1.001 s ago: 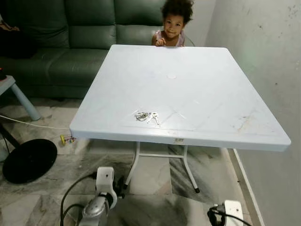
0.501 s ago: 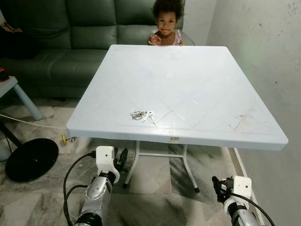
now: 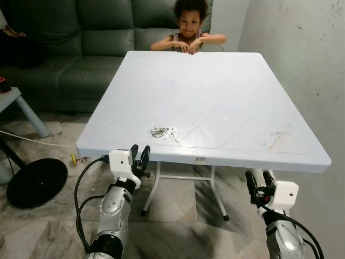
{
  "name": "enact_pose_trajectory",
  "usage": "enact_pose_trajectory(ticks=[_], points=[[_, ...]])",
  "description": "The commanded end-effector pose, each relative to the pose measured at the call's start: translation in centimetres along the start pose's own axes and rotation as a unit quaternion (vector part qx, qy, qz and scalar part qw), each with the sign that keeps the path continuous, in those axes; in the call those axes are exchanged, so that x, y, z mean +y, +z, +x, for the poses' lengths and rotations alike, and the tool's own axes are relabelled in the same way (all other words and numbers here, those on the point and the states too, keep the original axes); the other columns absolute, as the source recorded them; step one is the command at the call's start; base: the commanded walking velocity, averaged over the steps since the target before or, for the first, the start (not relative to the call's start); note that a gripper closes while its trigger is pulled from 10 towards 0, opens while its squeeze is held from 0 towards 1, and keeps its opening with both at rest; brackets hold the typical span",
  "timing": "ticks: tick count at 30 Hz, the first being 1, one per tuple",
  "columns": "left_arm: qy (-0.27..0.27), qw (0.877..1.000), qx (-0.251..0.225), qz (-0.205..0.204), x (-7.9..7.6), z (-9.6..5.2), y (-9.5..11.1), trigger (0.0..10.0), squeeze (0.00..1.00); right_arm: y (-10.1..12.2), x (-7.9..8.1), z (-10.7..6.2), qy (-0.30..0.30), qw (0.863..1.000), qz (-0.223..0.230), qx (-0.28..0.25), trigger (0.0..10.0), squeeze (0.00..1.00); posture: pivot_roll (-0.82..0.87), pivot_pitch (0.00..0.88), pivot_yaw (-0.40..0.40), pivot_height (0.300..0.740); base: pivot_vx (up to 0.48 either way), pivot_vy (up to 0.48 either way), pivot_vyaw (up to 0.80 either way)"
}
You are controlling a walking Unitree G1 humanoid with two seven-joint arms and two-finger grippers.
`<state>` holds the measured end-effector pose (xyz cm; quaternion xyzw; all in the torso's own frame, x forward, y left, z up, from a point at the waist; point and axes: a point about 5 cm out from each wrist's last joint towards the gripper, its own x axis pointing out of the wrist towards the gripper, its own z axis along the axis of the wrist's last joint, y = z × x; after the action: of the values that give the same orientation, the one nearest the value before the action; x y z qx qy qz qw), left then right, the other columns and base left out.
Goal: Hang keys on a hook
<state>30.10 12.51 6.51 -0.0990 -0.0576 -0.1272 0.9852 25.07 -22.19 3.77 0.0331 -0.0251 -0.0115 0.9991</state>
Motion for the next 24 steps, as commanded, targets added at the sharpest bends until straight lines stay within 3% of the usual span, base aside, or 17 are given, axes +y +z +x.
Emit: enact_pose_trajectory(ticks=[1, 11, 16, 19, 22, 24], points=[[-0.009, 1.000, -0.012, 0.003, -0.2, 0.3, 0.8, 10.0, 0.00, 0.9, 0.2, 0.4, 0.008, 1.000, 0.003, -0.015, 10.0, 0.00, 0.05, 0.000, -0.007, 0.740, 0.000, 0.000, 0.00], [0.022, 1.000, 0.011, -0.003, 0.1, 1.0, 1.9, 10.0, 0.00, 2.7, 1.4, 1.4, 0.016, 0.999, 0.033, -0.021, 10.0, 0.00, 0.06, 0.000, -0.015, 0.740, 0.000, 0.000, 0.00], [0.045, 0.997, 0.062, 0.016, 1.2, 0.5, 2.0, 10.0, 0.00, 2.5, 1.4, 1.5, -0.010, 0.999, 0.023, 0.036, 10.0, 0.00, 0.06, 0.000, -0.017, 0.740, 0.000, 0.000, 0.00], [0.051, 0.996, 0.069, 0.030, 1.8, 0.1, 2.1, 10.0, 0.00, 2.5, 1.3, 1.4, -0.014, 0.998, 0.004, 0.054, 10.0, 0.00, 0.06, 0.000, -0.017, 0.740, 0.000, 0.000, 0.00], [0.053, 0.996, 0.066, 0.028, 2.2, -0.1, 2.4, 10.0, 0.00, 2.9, 1.2, 1.4, -0.015, 0.999, -0.011, 0.051, 10.0, 0.00, 0.06, 0.000, -0.017, 0.740, 0.000, 0.000, 0.00], [0.058, 0.995, 0.067, 0.039, 2.4, -0.3, 2.8, 10.0, 0.00, 4.0, 1.4, 1.4, 0.001, 0.999, -0.035, 0.019, 10.0, 0.00, 0.06, 0.000, -0.016, 0.740, 0.000, 0.000, 0.00]])
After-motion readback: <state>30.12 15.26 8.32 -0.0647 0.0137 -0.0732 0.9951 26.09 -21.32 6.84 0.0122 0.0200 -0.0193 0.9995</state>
